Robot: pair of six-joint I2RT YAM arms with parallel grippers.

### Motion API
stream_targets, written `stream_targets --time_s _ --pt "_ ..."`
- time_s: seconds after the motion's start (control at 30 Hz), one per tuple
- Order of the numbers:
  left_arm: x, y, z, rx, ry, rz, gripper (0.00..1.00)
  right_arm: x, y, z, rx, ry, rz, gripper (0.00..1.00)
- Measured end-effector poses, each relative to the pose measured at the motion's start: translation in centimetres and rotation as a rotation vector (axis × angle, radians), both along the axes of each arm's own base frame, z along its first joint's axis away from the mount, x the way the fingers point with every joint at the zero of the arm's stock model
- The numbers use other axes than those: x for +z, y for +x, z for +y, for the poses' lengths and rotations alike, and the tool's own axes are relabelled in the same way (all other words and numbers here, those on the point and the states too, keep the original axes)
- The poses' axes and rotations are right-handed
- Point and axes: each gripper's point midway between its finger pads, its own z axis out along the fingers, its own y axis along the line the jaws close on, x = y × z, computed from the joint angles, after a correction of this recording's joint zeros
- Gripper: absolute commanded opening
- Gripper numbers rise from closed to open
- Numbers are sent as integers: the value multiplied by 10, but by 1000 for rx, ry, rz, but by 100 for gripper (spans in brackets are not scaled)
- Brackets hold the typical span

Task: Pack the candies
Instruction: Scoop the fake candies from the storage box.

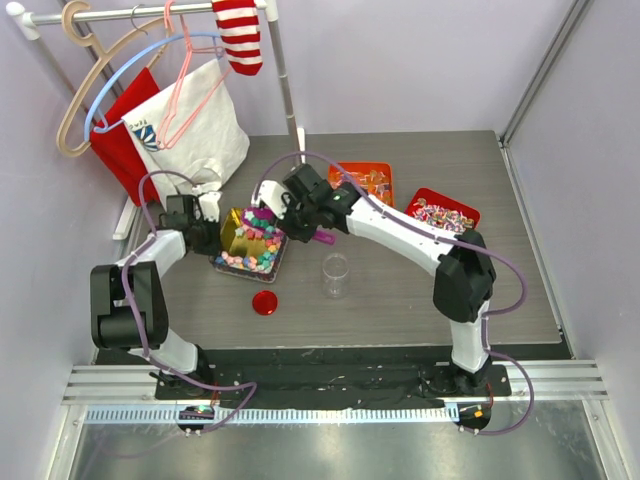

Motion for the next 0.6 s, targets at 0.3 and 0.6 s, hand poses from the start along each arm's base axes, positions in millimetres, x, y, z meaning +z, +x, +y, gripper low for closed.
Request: stream_targets --time_s 0.3,0.6 --pt "-5 4 4 26 -20 21 0 31 14 -34 -33 66 20 1" --pt "-10 4 5 29 -21 35 0 104 8 -77 -10 250 23 1"
